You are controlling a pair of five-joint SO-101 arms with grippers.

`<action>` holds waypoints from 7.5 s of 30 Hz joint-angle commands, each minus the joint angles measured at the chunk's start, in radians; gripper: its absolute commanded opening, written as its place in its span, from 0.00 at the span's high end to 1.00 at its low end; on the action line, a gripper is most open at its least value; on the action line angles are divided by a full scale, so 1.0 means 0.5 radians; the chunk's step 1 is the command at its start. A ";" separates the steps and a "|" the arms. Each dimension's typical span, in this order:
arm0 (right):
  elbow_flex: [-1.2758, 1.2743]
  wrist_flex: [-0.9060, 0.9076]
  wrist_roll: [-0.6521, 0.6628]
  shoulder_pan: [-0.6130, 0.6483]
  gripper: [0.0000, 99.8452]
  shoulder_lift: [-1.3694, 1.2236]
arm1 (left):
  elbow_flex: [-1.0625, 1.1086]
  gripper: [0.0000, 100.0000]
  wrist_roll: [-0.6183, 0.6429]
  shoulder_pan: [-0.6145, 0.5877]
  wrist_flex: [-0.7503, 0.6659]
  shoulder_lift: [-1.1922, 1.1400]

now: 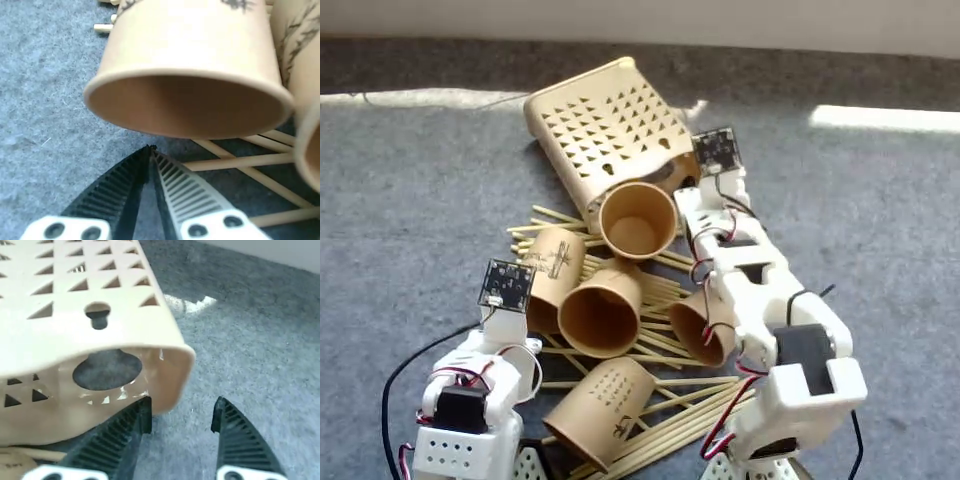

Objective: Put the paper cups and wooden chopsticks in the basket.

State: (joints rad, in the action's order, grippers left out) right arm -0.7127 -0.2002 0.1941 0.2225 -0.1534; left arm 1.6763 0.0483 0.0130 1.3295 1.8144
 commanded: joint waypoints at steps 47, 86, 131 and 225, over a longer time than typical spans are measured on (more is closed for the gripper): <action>0.621 2.131 -0.371 -0.253 0.99 1.085 | 0.038 0.99 -0.021 0.020 0.009 0.014; 1.582 3.362 -0.433 -0.391 0.99 1.057 | 0.038 0.99 -0.021 0.020 0.009 0.014; 1.481 3.202 -0.752 -0.397 0.92 0.545 | 0.038 0.99 -0.021 0.020 0.009 0.014; 1.502 3.199 1.022 0.440 0.99 0.677 | 0.038 0.99 -0.021 0.020 0.009 0.014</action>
State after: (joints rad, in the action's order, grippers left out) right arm 0.0192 1.3648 0.6759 0.4235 0.1181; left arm 1.6763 0.0483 0.0130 1.3295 1.8144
